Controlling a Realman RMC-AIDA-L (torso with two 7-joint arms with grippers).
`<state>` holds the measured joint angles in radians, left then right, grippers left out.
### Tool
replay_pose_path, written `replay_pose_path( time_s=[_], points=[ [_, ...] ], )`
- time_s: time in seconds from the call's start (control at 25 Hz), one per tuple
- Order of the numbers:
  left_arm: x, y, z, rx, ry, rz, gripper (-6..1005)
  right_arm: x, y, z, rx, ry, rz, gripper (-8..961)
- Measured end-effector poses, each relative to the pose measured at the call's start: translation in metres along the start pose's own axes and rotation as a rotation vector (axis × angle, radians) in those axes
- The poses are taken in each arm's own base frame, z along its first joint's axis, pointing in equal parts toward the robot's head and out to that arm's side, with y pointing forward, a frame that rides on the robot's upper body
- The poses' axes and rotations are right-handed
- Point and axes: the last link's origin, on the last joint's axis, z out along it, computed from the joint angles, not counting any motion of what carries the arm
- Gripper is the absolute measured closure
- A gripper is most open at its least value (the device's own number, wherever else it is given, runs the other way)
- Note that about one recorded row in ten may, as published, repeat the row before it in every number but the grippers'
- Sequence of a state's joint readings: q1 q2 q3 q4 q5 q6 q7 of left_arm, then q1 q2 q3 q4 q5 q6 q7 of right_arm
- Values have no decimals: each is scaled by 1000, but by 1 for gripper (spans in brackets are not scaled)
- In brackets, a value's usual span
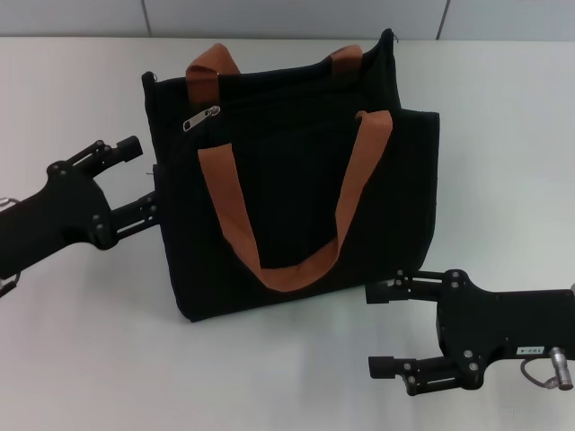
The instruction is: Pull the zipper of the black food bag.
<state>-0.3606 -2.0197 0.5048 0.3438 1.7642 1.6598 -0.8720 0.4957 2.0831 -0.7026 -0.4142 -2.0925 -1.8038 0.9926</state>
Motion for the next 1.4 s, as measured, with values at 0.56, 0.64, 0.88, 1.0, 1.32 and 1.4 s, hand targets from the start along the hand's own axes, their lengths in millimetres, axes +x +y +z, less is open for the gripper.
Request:
replay_pose_path(
  time_s=[0.56, 0.64, 0.88, 1.0, 1.32, 1.4],
  points=[
    [5, -10, 18, -4, -43, 115, 189, -2, -1, 0, 6, -10, -2, 195],
    [4, -8, 21, -9, -40, 138, 189, -2, -1, 0, 6, -10, -3, 196],
    [6, -9, 22, 8, -18, 190, 381, -2, -2, 0, 5, -11, -4, 202],
    [7, -9, 22, 17, -10, 189, 525, -2, -2, 0, 6, -11, -4, 204],
    [9, -10, 22, 25, 6, 191, 750, -4, -2, 0, 9, -25, -7, 211],
    [10, -10, 22, 26, 11, 200, 793, -6, -2, 1, 10, -35, -9, 213]
  ],
)
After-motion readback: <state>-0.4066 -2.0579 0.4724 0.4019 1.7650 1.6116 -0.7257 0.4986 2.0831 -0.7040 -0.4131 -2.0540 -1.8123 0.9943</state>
